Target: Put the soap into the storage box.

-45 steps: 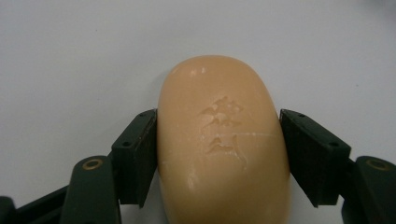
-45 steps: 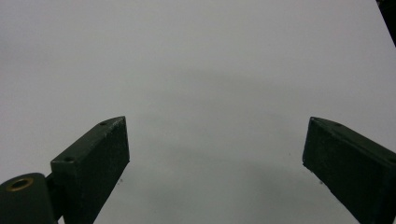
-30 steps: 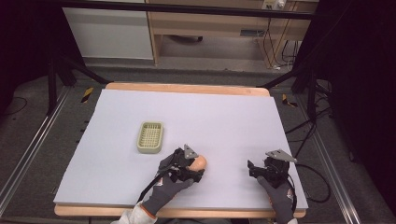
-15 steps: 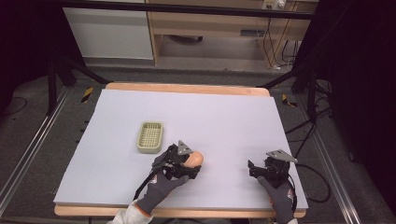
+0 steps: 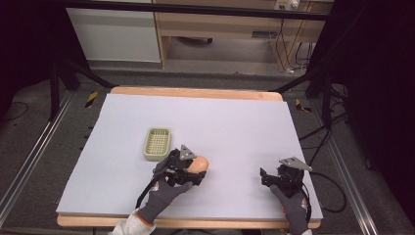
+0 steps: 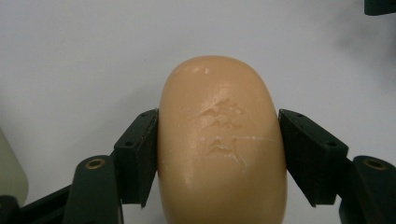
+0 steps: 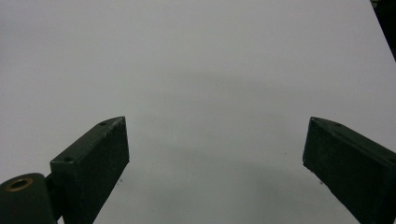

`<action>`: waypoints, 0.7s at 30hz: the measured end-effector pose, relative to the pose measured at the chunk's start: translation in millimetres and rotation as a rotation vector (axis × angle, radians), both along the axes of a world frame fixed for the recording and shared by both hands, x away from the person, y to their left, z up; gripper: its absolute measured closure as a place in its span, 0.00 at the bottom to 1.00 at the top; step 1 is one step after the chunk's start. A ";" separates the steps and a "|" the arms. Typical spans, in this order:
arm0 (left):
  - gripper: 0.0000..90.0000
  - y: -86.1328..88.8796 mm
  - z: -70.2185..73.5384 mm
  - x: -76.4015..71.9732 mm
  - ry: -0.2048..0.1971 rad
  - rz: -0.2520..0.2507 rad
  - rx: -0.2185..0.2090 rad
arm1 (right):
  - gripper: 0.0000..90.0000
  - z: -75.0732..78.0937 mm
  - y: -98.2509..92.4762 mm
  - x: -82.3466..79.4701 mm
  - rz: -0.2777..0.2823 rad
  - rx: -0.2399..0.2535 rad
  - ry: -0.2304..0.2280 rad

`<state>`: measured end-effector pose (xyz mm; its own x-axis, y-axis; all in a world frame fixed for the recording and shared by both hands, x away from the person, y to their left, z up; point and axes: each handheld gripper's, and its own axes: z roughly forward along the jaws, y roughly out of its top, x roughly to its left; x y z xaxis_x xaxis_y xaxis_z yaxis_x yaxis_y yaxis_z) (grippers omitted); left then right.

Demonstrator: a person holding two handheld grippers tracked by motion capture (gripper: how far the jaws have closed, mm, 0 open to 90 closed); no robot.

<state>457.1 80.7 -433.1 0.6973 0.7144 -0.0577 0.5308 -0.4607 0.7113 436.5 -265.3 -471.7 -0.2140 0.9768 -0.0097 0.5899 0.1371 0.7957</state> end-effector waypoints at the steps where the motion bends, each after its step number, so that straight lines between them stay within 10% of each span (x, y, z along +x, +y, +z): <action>1: 0.35 1.6 1.2 0.3 -0.003 0.003 0.000 | 0.08 0.0 -0.2 0.0 0.001 -0.002 0.000; 21: 0.36 28.4 18.9 7.1 -0.030 0.070 -0.039 | 0.08 0.0 -0.4 0.0 0.001 -0.001 0.001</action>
<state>464.2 109.1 -414.3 0.6476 0.7591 -0.0661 0.5390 -0.3951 0.7439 436.5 -265.7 -471.7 -0.2150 0.9766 -0.0107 0.5905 0.1387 0.7950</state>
